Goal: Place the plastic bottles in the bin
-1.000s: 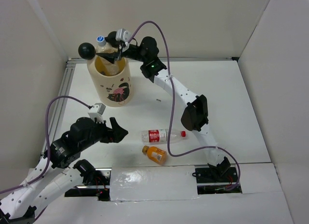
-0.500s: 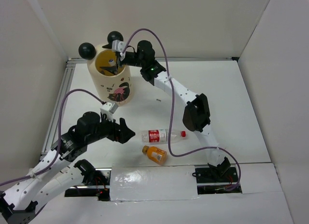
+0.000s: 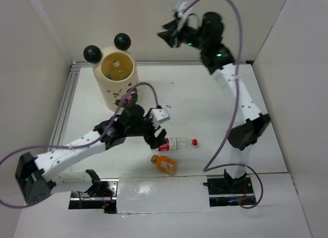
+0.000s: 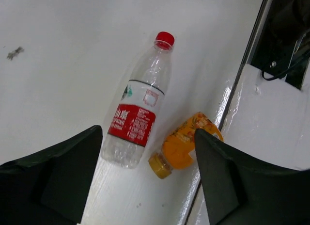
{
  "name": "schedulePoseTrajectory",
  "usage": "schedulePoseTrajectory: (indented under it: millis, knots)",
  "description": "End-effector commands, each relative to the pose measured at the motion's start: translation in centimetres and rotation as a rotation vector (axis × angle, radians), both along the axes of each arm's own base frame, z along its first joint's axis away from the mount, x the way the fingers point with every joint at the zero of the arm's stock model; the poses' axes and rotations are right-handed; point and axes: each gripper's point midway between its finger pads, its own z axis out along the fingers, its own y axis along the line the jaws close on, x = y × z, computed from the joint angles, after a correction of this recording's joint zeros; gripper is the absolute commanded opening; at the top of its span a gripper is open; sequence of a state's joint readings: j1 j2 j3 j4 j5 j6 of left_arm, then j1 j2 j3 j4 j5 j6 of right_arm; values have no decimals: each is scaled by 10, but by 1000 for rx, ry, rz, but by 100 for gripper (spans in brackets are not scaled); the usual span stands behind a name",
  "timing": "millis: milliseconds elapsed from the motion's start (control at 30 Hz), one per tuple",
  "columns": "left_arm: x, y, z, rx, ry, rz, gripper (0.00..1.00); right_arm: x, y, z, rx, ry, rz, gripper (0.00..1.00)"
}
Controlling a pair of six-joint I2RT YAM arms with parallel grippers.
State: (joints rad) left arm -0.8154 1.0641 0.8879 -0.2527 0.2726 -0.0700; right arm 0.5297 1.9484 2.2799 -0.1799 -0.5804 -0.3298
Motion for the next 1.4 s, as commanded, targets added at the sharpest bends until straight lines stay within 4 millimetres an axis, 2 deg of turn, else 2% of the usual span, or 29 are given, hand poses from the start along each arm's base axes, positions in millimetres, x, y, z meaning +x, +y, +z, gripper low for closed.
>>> schedulePoseTrajectory:
  millis: [0, 33, 67, 100, 133, 167, 200, 233, 333, 367, 433, 500, 600, 700, 767, 800, 833, 867, 933, 967, 1000, 1100, 1133, 1200, 1233, 1267, 1300, 1333, 1367]
  knots:
    - [13, -45, -8, 110, -155, -162, 86, 32, -123, -76, -117, 370, -254, 50]
    - [17, -57, -4, 119, -173, -174, 84, 38, -171, -92, -114, 445, -270, 71]
    - [18, -63, -13, 151, -170, -186, 81, 36, -198, -105, -120, 497, -284, 90]
    - [15, -72, -21, 178, -177, -213, 79, 23, -222, -127, -137, 569, -296, 100]
    - [20, -81, -37, 216, -156, -216, 79, 21, -263, -133, -104, 603, -342, 100]
    - [22, -88, -41, 233, -178, -212, 83, 7, -283, -125, -101, 569, -367, 100]
    - [25, -97, -52, 259, -167, -214, 91, -3, -312, -151, -80, 639, -396, 100]
    - [25, -102, -56, 269, -171, -230, 93, -11, -324, -156, -77, 642, -411, 100]
    - [24, -119, -68, 310, -188, -245, 100, -45, -347, -171, -78, 656, -430, 100]
    - [26, -122, -90, 361, -172, -240, 100, -53, -350, -173, -72, 662, -429, 100]
    - [39, -124, -107, 427, -182, -183, 100, -72, -349, -178, -61, 669, -412, 100]
    - [50, -119, -140, 523, -171, -112, 100, -87, -345, -186, -59, 669, -397, 100]
    - [55, -120, -161, 572, -149, -84, 97, -98, -339, -197, -56, 664, -387, 100]
    - [57, -114, -170, 610, -135, -64, 89, -105, -337, -202, -43, 676, -374, 100]
    - [57, -112, -166, 606, -128, -42, 67, -108, -335, -207, -43, 691, -359, 100]
    - [57, -113, -158, 588, -130, -33, 52, -111, -334, -208, -48, 682, -358, 100]
    - [58, -110, -152, 576, -130, -4, 18, -113, -332, -213, -46, 695, -345, 100]
    - [59, -113, -125, 522, -157, 8, 15, -115, -332, -210, -48, 686, -346, 100]
    - [65, -113, -90, 452, -185, 48, 15, -118, -331, -221, -65, 684, -339, 100]
    - [72, -115, -64, 402, -199, 61, 13, -120, -329, -224, -67, 681, -324, 100]
    - [82, -107, -30, 340, -221, 97, 13, -124, -327, -231, -83, 668, -308, 100]
    - [106, -94, 46, 187, -271, 152, 12, -131, -318, -242, -98, 661, -254, 100]
    - [122, -72, 82, 118, -296, 215, 12, -133, -316, -244, -94, 660, -240, 98]
    - [134, -53, 135, 0, -352, 244, 12, -137, -304, -250, -108, 654, -189, 80]
    - [140, -40, 154, -45, -381, 266, 12, -139, -300, -255, -108, 668, -176, 58]
    - [148, -15, 190, -119, -437, 302, 12, -141, -296, -261, -107, 689, -162, 44]
    - [158, 13, 224, -190, -525, 357, 12, -140, -294, -263, -111, 684, -154, 21]
    - [160, 11, 228, -213, -547, 360, 12, -141, -290, -263, -116, 684, -141, 20]
    - [173, 37, 239, -229, -587, 421, 12, -141, -290, -265, -117, 679, -141, 14]
